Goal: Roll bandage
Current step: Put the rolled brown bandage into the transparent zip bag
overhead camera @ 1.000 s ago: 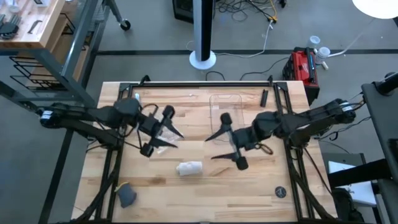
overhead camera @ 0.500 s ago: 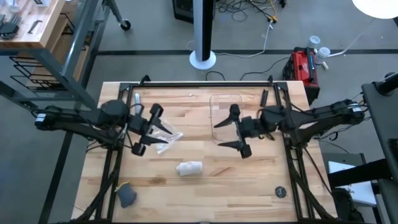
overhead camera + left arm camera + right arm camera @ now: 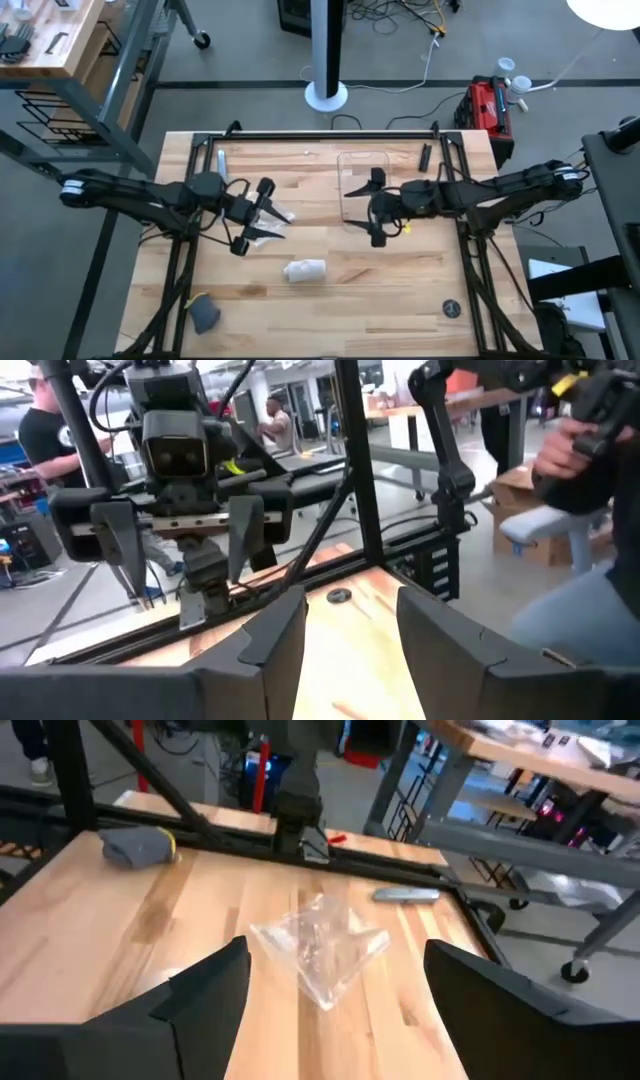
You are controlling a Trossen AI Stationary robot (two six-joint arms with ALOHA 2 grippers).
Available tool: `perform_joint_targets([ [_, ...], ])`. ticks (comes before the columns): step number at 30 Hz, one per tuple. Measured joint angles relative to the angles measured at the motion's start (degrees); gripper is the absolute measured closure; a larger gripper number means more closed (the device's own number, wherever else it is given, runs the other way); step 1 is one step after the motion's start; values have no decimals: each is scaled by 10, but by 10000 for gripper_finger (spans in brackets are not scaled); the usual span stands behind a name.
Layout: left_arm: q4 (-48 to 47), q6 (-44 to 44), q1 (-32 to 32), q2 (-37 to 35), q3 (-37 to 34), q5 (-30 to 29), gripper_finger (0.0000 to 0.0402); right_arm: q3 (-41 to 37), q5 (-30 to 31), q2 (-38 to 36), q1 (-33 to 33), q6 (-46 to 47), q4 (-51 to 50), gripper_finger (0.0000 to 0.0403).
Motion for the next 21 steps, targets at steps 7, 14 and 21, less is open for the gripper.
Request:
perform_joint_targets([
  [7,30,-61,-1,68,17,6,229,0,-2,-1,0,52,17,121],
  [14,-83,-78,0,134,85,-47,231,1,-4,0,1,99,16,114],
  [21,-538,-58,1,145,204,-151,254,1,15,0,-1,110,15,103],
])
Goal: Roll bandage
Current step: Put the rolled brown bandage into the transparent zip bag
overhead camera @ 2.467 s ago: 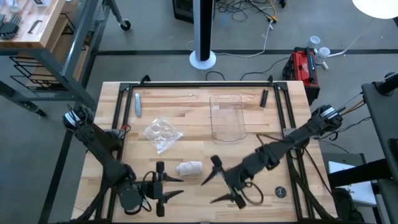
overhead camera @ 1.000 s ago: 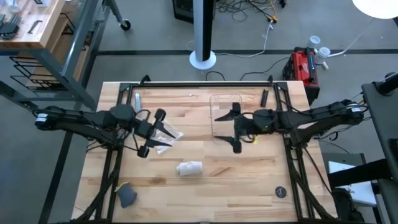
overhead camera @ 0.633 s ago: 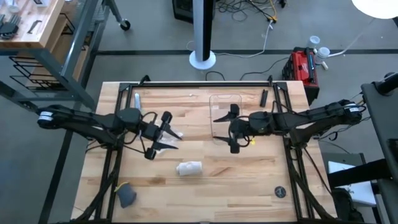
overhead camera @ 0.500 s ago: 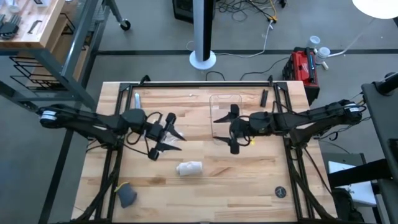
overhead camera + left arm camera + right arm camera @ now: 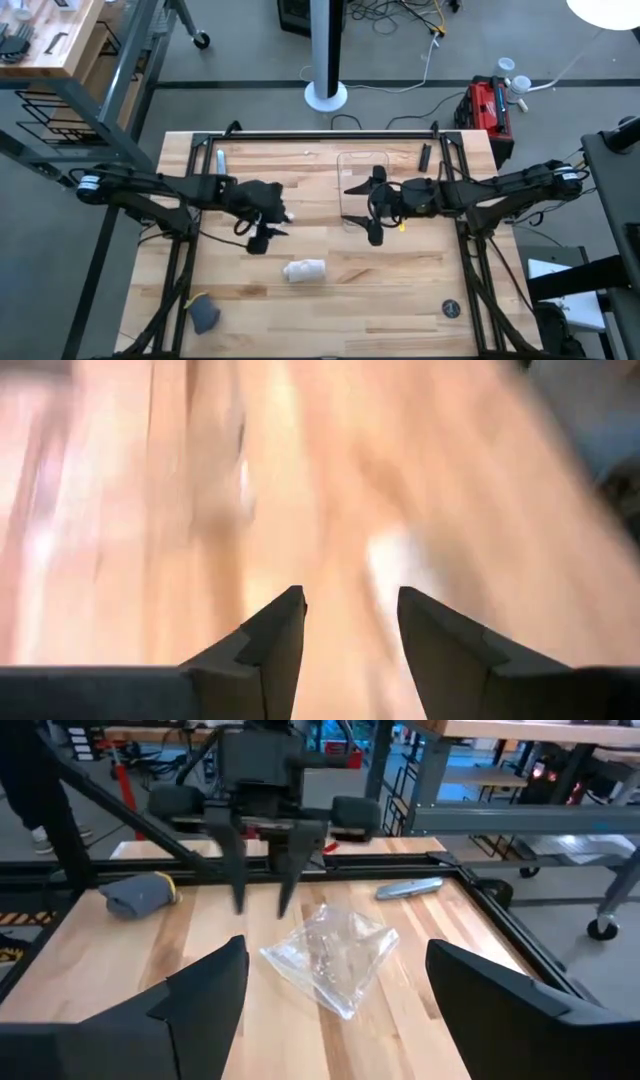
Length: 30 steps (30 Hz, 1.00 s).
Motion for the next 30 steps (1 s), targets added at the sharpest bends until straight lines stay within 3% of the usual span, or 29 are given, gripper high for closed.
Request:
perform_joint_targets([
  [4,-113,-11,0,-7,5,-109,268,0,-5,0,0,44,-18,104],
  [8,-123,-49,0,-15,-51,-113,279,0,-5,0,0,92,-42,116],
  [18,106,-113,1,-18,-236,-122,271,-5,0,0,0,98,-58,138],
  [30,159,-177,1,-4,-289,-123,191,-5,0,0,0,98,-74,127],
])
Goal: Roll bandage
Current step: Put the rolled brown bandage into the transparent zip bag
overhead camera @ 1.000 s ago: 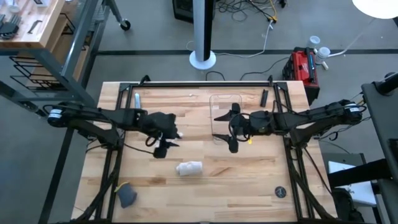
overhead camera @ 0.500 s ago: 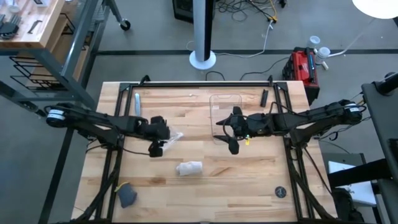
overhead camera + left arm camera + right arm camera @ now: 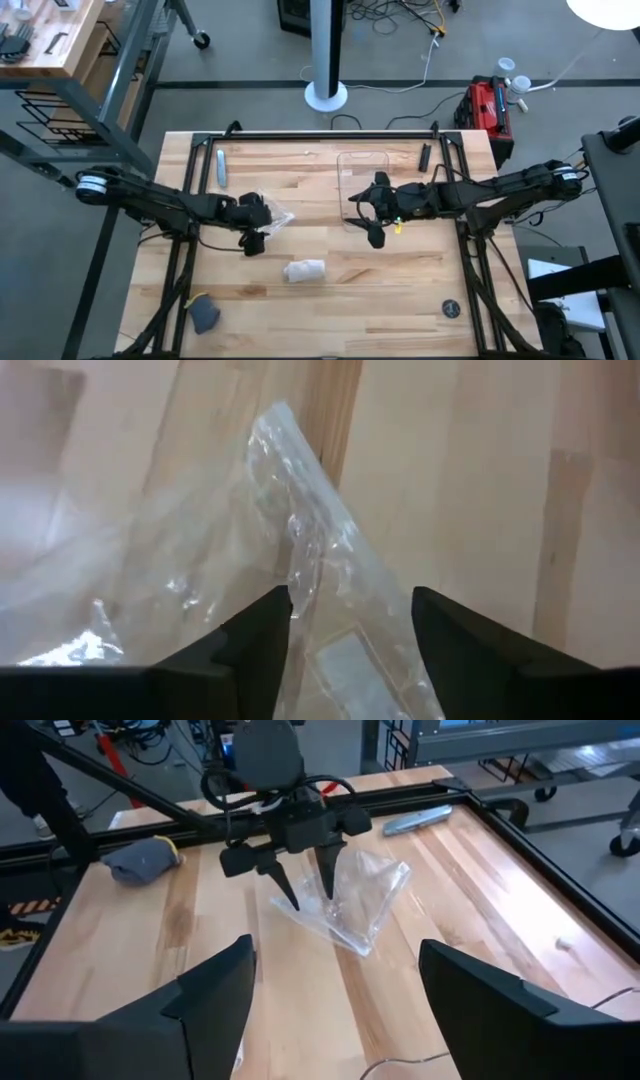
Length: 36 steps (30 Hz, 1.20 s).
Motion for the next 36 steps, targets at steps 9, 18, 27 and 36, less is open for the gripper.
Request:
perform_joint_targets([
  [9,95,-37,0,21,-35,19,166,0,0,0,0,-4,-6,113],
  [18,107,-75,-1,74,-39,-77,172,0,0,0,0,-28,-9,122],
  [27,156,-66,-8,99,-39,-95,363,0,0,0,0,-29,-56,139],
  [36,226,-45,-21,85,-40,-129,398,-1,-5,0,0,1,-84,153],
])
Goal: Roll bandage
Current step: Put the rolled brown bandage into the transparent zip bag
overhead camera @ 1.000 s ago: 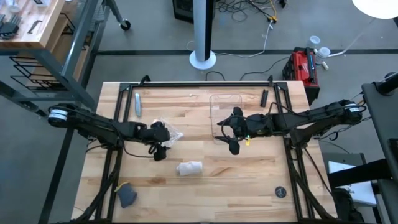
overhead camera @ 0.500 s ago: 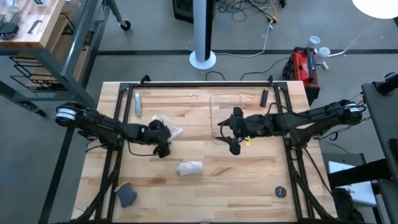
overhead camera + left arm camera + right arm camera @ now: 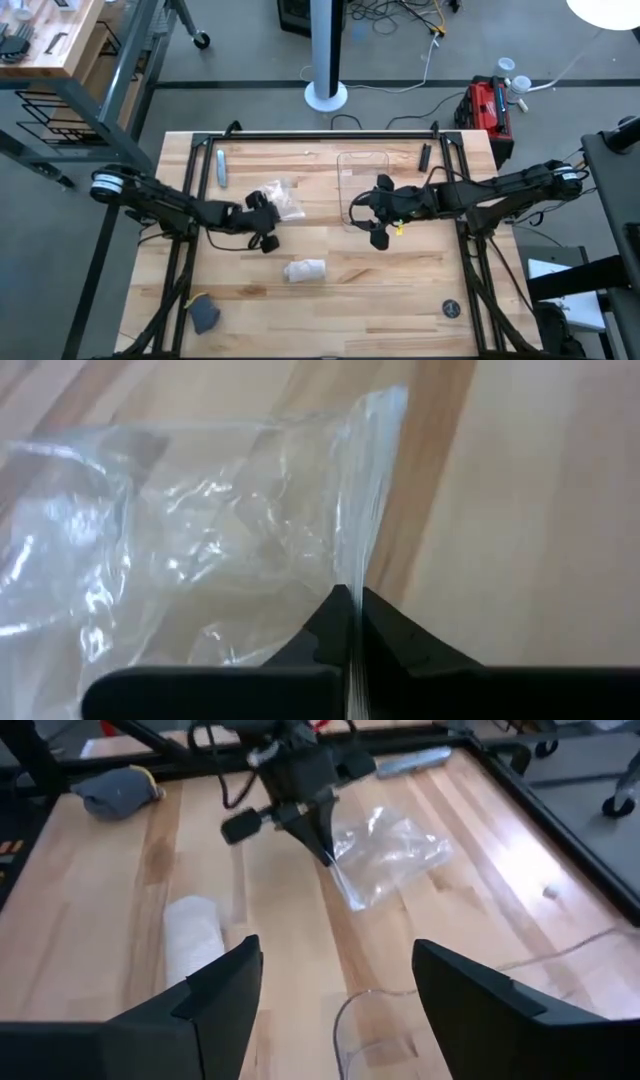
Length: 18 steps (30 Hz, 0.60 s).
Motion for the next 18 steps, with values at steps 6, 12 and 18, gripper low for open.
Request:
perform_joint_targets([
  [6,30,0,-26,-6,0,0,401,-22,-42,0,23,30,19,171],
  [12,86,-6,-55,-13,1,3,401,-56,-41,1,63,31,110,192],
  [18,195,-12,-75,-32,1,-5,401,-55,3,70,83,37,229,205],
])
